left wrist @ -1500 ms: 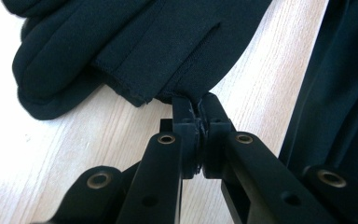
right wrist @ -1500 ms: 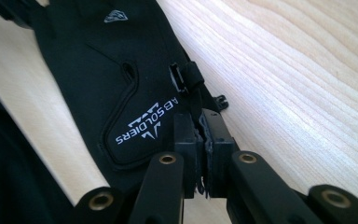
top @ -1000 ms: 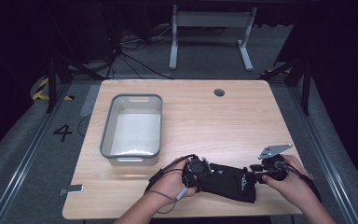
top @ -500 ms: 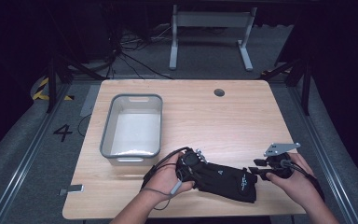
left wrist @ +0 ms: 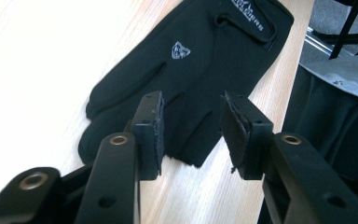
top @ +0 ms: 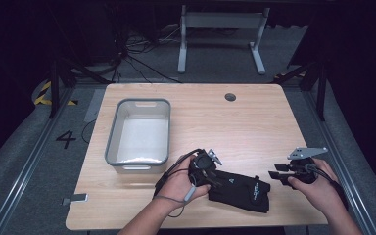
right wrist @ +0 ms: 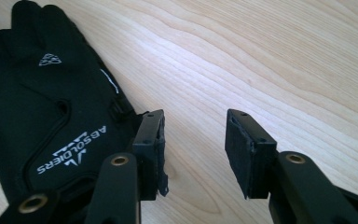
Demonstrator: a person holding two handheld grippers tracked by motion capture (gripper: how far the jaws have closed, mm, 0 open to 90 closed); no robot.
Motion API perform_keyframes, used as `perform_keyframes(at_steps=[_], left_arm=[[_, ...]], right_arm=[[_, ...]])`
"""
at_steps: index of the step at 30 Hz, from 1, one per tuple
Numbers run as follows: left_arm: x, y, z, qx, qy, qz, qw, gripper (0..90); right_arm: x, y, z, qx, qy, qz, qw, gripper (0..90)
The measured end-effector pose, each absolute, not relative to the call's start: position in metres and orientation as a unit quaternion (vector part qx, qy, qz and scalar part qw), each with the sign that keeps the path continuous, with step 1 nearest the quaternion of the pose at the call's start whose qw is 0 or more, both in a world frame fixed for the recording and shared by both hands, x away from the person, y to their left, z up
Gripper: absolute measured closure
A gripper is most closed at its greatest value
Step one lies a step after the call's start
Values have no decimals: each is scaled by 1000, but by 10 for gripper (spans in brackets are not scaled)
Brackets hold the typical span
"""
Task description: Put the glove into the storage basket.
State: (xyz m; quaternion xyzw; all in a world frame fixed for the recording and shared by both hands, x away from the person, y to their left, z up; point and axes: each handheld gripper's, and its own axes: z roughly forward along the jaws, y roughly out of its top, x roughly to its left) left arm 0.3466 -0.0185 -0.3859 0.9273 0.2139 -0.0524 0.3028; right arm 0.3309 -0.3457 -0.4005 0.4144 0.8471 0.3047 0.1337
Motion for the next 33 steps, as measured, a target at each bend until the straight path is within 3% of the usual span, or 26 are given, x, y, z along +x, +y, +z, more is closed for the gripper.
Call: perform_keyframes(at_steps=[11,14,33], left_arm=[[349,-52,-386,938,154,-52,305,557],[352,-62,-392,939,155,-55,303,497],[362,-95,-424,942,113,-75,306,440]], right_arm=[[331,-359,-404,438,834,310,130,576],[330,-361,-405,444,830,313,128,572],[321,-365,-406,446,827,319,126,554]])
